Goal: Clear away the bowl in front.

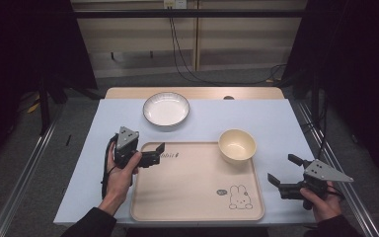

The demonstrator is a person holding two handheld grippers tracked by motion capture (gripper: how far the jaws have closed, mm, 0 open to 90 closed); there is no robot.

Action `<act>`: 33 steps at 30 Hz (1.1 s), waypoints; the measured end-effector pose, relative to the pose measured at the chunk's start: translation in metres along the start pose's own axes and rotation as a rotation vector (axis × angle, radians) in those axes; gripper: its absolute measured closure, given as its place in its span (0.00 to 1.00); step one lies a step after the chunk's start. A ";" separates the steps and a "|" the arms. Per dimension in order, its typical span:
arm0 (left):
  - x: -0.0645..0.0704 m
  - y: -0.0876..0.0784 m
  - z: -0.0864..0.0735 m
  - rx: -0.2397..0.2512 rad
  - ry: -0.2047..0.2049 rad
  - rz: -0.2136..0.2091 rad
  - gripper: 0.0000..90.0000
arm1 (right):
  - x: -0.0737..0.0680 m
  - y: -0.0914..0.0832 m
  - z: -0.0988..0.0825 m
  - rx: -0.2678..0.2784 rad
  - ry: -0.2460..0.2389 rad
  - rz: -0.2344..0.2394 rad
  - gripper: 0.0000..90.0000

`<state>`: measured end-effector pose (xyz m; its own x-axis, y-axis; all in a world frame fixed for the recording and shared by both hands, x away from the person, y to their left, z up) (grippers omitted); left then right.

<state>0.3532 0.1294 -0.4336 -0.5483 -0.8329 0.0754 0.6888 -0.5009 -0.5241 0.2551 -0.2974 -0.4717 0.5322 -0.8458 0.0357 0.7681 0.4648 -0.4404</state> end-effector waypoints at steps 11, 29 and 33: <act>-0.010 -0.033 -0.036 0.024 -0.018 0.012 0.02 | 0.000 0.000 0.000 -0.003 0.001 -0.004 0.01; -0.019 -0.080 -0.077 0.019 -0.061 0.070 0.02 | -0.001 0.001 -0.001 -0.009 0.005 -0.004 0.01; -0.024 -0.091 -0.081 0.053 -0.067 0.074 0.01 | 0.000 0.001 0.000 -0.006 0.003 -0.003 0.01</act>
<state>0.2649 0.2141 -0.4567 -0.4630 -0.8811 0.0957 0.7512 -0.4475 -0.4852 0.2558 -0.2976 -0.4723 0.5291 -0.8479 0.0339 0.7673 0.4610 -0.4457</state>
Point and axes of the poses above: each handheld gripper's, and its own axes: y roughly forward along the jaws, z roughly out of its top, x roughly to its right, the point moved 6 cm from there along y, roughly forward along the jaws, and after that the axes turned 8 degrees about -x, right-handed, at the moved point
